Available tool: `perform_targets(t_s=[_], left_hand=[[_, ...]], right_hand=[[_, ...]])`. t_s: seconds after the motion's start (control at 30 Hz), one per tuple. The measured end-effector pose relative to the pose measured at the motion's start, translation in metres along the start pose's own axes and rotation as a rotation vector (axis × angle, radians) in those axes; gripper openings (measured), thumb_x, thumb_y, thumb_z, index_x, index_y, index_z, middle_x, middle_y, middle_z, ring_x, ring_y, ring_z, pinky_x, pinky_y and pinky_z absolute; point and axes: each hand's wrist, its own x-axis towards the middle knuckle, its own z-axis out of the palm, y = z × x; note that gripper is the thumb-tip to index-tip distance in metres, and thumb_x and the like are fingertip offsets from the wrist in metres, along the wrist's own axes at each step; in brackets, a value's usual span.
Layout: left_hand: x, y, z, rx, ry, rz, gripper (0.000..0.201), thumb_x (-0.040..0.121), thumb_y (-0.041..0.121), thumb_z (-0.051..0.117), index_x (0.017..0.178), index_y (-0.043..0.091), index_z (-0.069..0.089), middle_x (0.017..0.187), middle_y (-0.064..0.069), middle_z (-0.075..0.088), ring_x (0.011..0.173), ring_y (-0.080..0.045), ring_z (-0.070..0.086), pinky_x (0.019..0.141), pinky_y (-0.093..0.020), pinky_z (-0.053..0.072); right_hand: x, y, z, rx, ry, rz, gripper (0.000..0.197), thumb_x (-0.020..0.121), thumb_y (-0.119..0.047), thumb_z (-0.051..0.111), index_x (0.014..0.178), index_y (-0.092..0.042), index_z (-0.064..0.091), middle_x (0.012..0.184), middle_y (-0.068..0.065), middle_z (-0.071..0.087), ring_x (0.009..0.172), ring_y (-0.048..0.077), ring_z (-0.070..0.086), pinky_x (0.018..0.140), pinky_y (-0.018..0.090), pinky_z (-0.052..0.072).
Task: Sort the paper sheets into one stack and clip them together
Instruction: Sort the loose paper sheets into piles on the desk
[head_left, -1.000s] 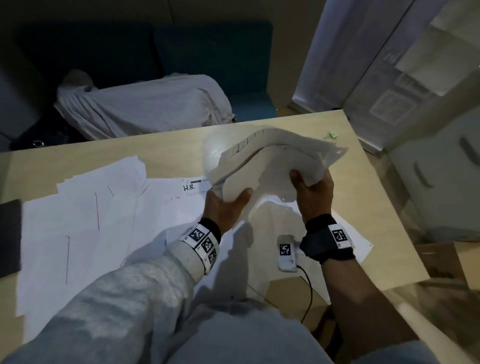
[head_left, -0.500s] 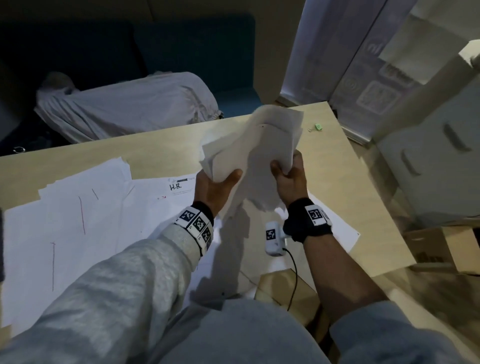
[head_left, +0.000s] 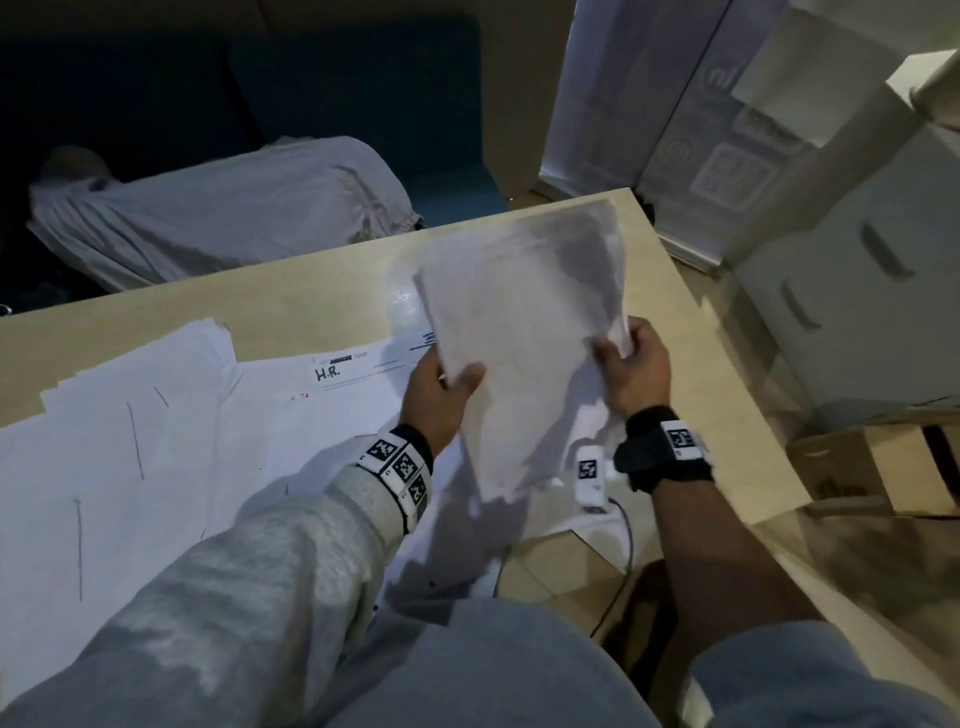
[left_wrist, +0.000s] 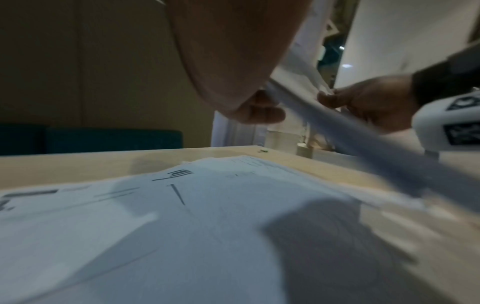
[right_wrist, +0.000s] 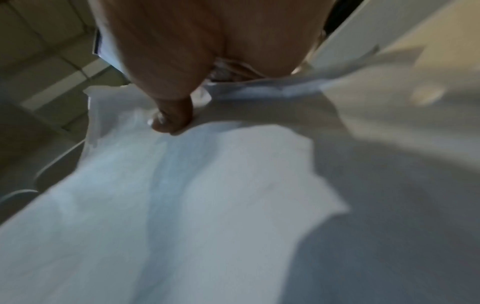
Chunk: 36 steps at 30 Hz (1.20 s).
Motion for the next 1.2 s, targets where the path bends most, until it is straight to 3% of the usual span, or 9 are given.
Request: perform_targets(t_s=[0.13, 0.27, 0.4, 0.5, 0.7, 0.83, 0.93, 1.03, 1.2], left_hand=[[-0.004, -0.026, 0.018, 0.369, -0.32, 0.059, 0.04, 0.089, 0.014, 0.065, 0.125, 0.027, 0.052, 0.119, 0.003, 0.059, 0.113, -0.022, 0.057, 0.096, -0.036, 0.049], [-0.024, -0.05, 0.043, 0.824, -0.751, 0.306, 0.042, 0.095, 0.022, 0.056, 0.135, 0.031, 0.05, 0.144, 0.005, 0.046, 0.134, -0.016, 0.039, 0.114, -0.036, 0.029], [-0.041, -0.07, 0.069, 1.263, -1.058, 0.385, 0.062, 0.097, 0.029, 0.049, 0.152, 0.027, 0.021, 0.16, 0.005, 0.018, 0.149, -0.019, 0.012, 0.12, -0.041, 0.016], [-0.043, -0.076, 0.062, 1.369, -1.042, 0.318, 0.072, 0.095, 0.024, 0.052, 0.153, 0.025, 0.011, 0.161, 0.006, 0.013, 0.149, -0.018, 0.012, 0.119, -0.042, 0.017], [-0.041, -0.079, 0.028, 1.449, -0.878, 0.323, 0.085, 0.08, 0.031, 0.069, 0.149, 0.03, 0.019, 0.151, 0.003, 0.027, 0.134, -0.023, 0.033, 0.106, -0.046, 0.033], [-0.045, -0.084, 0.011, 1.417, -0.801, 0.305, 0.087, 0.08, 0.039, 0.068, 0.15, 0.028, 0.018, 0.151, 0.002, 0.024, 0.132, -0.024, 0.034, 0.104, -0.047, 0.035], [-0.049, -0.085, 0.006, 1.355, -0.714, 0.206, 0.089, 0.082, 0.036, 0.066, 0.151, 0.02, 0.013, 0.157, -0.003, 0.013, 0.138, -0.028, 0.029, 0.107, -0.047, 0.035], [-0.052, -0.083, 0.002, 1.355, -0.686, 0.231, 0.079, 0.08, 0.022, 0.066, 0.147, 0.015, 0.026, 0.157, -0.007, 0.017, 0.137, -0.03, 0.031, 0.107, -0.045, 0.039], [-0.042, -0.092, -0.024, 1.03, -0.683, 0.143, 0.062, 0.089, 0.012, 0.053, 0.148, 0.017, 0.033, 0.155, -0.002, 0.027, 0.141, -0.021, 0.029, 0.116, -0.029, 0.023]], right_hand=[[0.023, 0.036, -0.065, -0.203, 0.03, 0.125, 0.027, 0.09, -0.015, 0.062, 0.114, -0.004, 0.056, 0.098, 0.004, 0.056, 0.086, 0.021, 0.053, 0.06, 0.019, 0.03], [0.042, 0.083, -0.118, -0.395, 0.041, 0.28, 0.034, 0.09, -0.021, 0.062, 0.12, -0.008, 0.054, 0.105, 0.017, 0.061, 0.091, 0.033, 0.057, 0.074, 0.029, 0.036], [0.055, 0.123, -0.142, -0.549, 0.018, 0.358, 0.037, 0.084, -0.03, 0.065, 0.114, -0.014, 0.053, 0.113, 0.019, 0.063, 0.096, 0.04, 0.06, 0.081, 0.04, 0.046], [0.056, 0.136, -0.143, -0.634, 0.042, 0.388, 0.041, 0.083, -0.035, 0.066, 0.116, -0.016, 0.053, 0.118, 0.02, 0.061, 0.1, 0.043, 0.061, 0.087, 0.05, 0.051], [0.051, 0.144, -0.124, -0.873, 0.067, 0.375, 0.06, 0.084, -0.039, 0.065, 0.132, -0.013, 0.042, 0.132, 0.022, 0.051, 0.12, 0.044, 0.049, 0.099, 0.053, 0.04], [0.036, 0.12, -0.078, -0.89, 0.123, 0.121, 0.061, 0.085, -0.03, 0.066, 0.134, -0.004, 0.042, 0.134, 0.025, 0.046, 0.123, 0.043, 0.043, 0.1, 0.051, 0.034], [0.014, 0.089, -0.02, -0.732, -0.192, -0.158, 0.037, 0.086, -0.02, 0.06, 0.122, -0.01, 0.059, 0.119, 0.017, 0.06, 0.111, 0.039, 0.054, 0.092, 0.043, 0.042], [-0.016, 0.059, 0.038, -0.54, -0.554, -0.021, 0.044, 0.085, -0.018, 0.065, 0.127, -0.009, 0.056, 0.123, 0.011, 0.06, 0.111, 0.027, 0.059, 0.095, 0.03, 0.044], [-0.047, 0.038, 0.095, -0.459, -0.536, 0.233, 0.073, 0.079, -0.03, 0.074, 0.138, -0.006, 0.037, 0.134, 0.016, 0.049, 0.123, 0.033, 0.051, 0.101, 0.036, 0.043]])
